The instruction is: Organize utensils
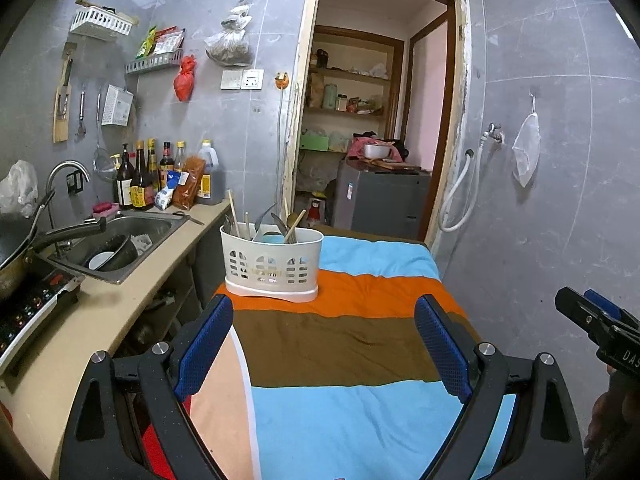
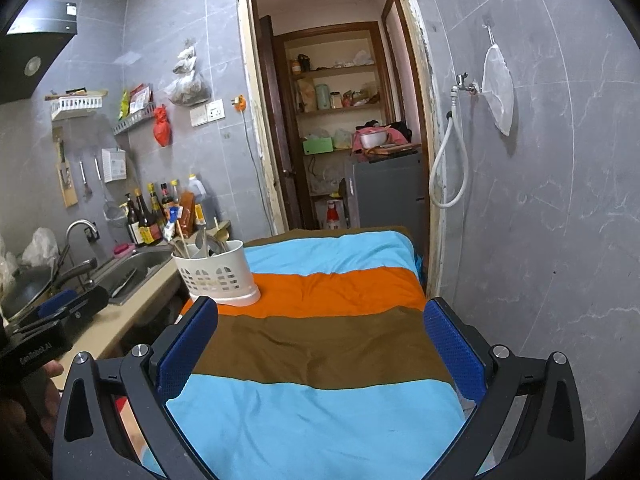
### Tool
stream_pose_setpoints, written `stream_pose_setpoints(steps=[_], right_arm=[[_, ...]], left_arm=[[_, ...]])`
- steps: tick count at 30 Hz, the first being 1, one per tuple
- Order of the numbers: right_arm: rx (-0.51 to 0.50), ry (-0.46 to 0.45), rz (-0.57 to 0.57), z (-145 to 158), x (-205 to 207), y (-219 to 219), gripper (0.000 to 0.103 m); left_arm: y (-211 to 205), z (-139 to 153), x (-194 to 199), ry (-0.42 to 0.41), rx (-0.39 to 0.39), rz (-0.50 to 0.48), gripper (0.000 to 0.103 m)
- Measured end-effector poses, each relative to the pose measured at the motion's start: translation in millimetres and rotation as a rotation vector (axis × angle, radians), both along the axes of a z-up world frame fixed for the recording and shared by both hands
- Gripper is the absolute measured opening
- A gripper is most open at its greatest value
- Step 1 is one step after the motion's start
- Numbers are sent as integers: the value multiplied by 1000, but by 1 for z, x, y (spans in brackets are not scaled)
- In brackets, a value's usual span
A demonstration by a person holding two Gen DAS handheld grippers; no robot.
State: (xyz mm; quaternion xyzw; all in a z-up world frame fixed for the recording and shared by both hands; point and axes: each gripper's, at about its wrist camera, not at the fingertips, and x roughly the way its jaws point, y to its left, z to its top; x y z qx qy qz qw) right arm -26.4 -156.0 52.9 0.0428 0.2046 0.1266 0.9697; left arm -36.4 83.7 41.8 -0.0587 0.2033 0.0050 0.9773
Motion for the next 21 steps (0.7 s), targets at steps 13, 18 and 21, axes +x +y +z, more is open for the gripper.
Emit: stream_pose_setpoints(steps=[13, 18, 21], right_arm=[[7, 6, 12, 2, 1, 1, 103], [8, 8, 15, 3, 3, 2, 103], [8, 8, 14, 3, 3, 3, 103]], left_arm=[[0, 0, 0, 0, 8, 3, 89], [1, 0, 0, 0, 7, 3, 89], [3, -1, 0, 0, 8, 2, 89]])
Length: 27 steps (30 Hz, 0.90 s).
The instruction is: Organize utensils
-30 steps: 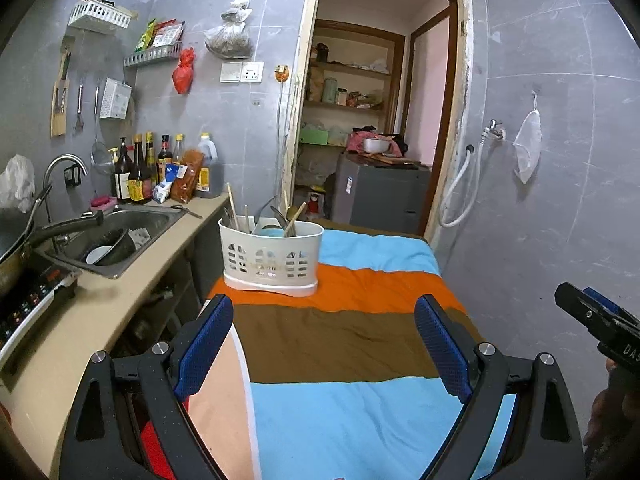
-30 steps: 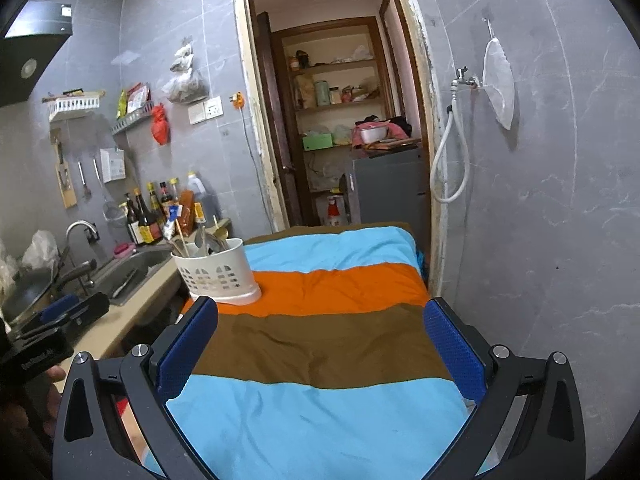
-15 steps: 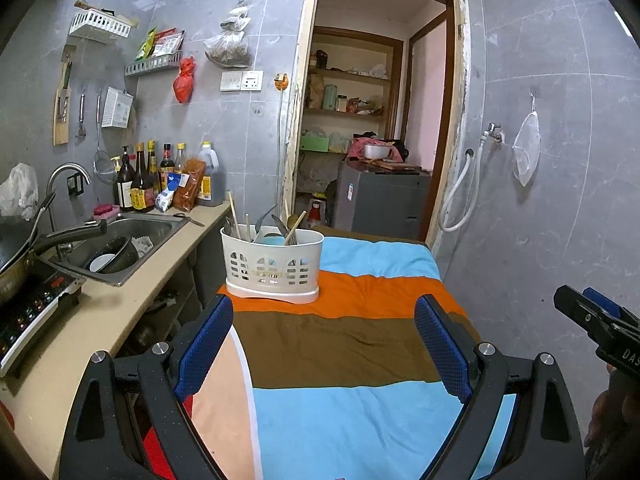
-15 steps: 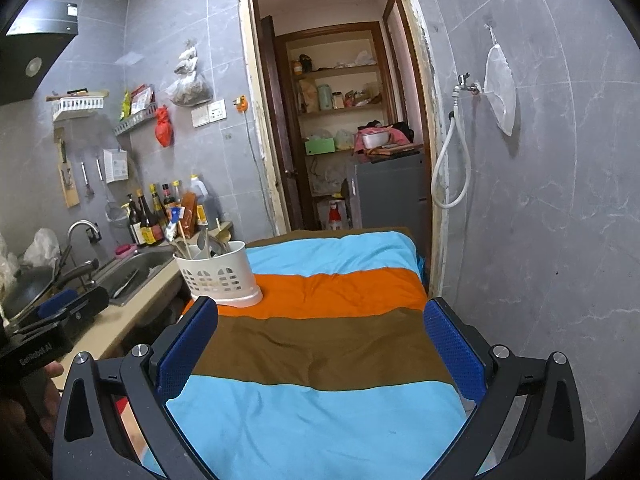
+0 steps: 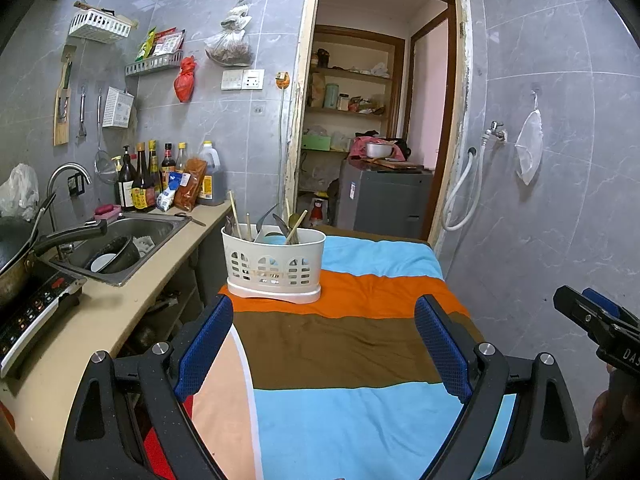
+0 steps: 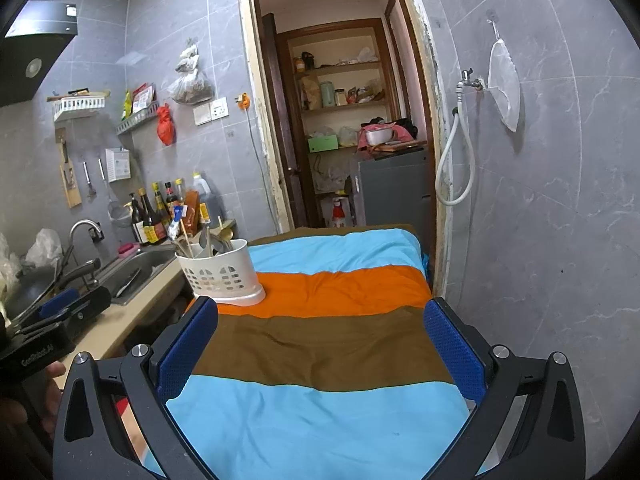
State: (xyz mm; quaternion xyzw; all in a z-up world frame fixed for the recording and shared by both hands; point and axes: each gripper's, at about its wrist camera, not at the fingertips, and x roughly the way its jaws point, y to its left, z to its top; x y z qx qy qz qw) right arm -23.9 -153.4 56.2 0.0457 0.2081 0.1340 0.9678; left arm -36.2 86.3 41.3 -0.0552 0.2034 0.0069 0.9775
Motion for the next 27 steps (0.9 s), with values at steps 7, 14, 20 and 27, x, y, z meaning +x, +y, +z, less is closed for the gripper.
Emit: stream_pose_setpoints(steps=[7, 14, 20, 27], right_arm=[[1, 1, 0, 0, 0, 1, 103], [2, 1, -1, 0, 0, 1, 103], [2, 1, -1, 0, 0, 1, 103], [2, 2, -3, 0, -1, 2, 103]], left_arm=[[0, 0, 0, 1, 3, 0, 89], [0, 0, 1, 1, 3, 0, 89], [1, 0, 1, 2, 3, -1, 89], [2, 0, 2, 2, 4, -3, 89]])
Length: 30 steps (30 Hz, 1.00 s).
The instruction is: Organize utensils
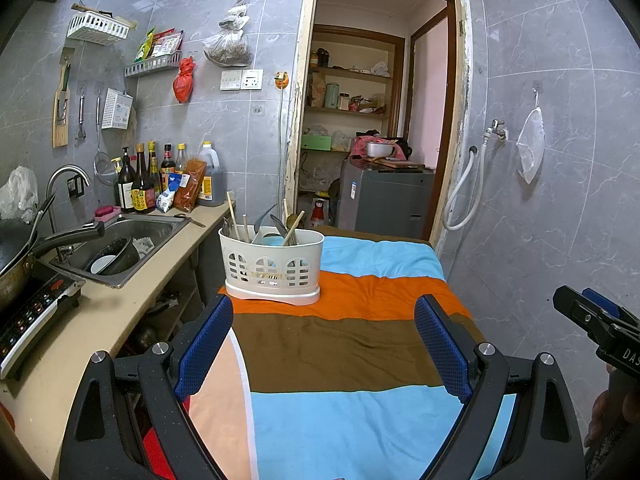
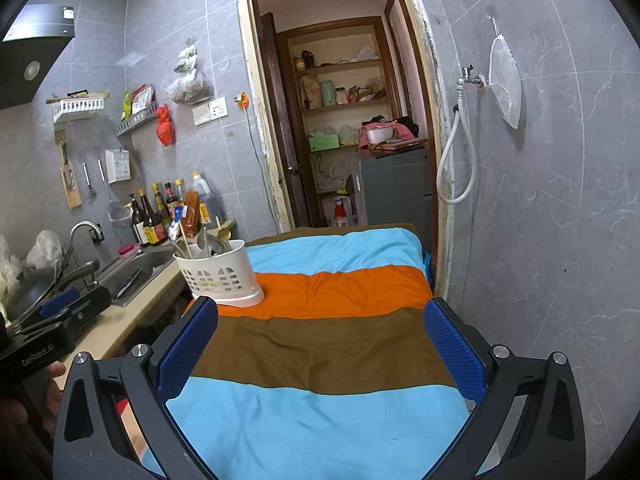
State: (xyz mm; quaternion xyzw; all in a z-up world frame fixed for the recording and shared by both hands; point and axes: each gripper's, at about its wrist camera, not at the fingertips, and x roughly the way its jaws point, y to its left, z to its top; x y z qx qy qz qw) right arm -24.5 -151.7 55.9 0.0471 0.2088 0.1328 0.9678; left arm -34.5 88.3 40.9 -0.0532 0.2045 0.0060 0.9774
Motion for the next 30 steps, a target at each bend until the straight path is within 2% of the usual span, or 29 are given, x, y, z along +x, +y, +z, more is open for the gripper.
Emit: stream_pose_setpoints(steps=[30], right_arm=[[1, 6, 3, -2, 3, -3, 103]], left_arm=[[2, -1, 5, 10, 3, -3, 89]])
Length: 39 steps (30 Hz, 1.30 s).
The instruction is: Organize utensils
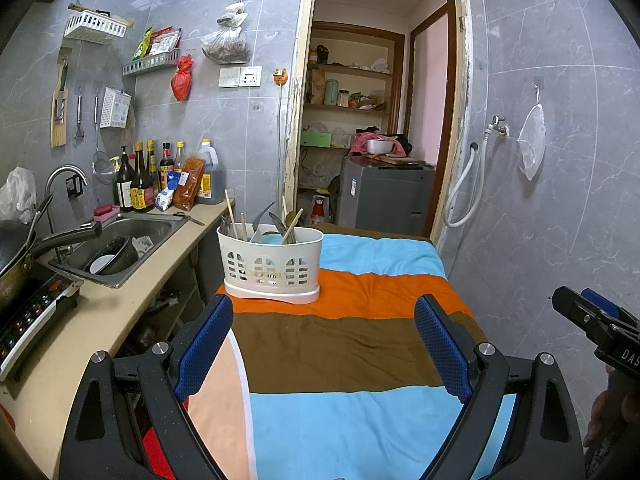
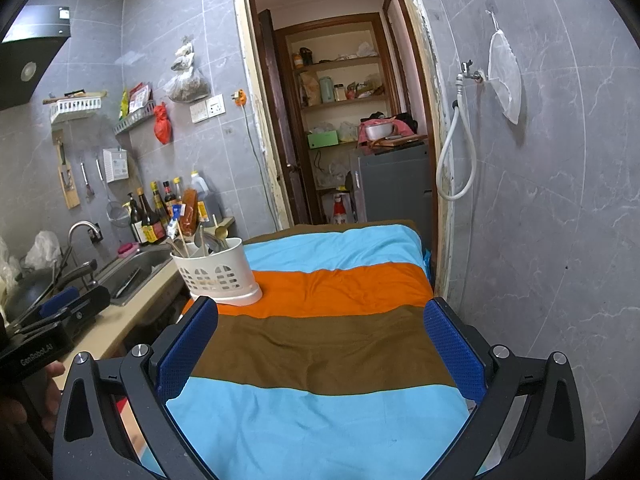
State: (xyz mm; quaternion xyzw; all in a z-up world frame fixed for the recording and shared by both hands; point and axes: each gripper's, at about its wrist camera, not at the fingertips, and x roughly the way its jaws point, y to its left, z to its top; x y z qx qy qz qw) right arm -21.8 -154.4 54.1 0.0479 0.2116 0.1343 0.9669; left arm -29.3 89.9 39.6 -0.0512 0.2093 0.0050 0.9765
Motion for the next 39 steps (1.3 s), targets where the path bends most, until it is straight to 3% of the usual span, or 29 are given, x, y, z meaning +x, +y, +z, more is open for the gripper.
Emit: stream_pose_setpoints(steps=[39], right_arm=[[2, 6, 0, 1, 1, -1, 103]], left_arm=[[2, -2, 6, 8, 3, -3, 89]])
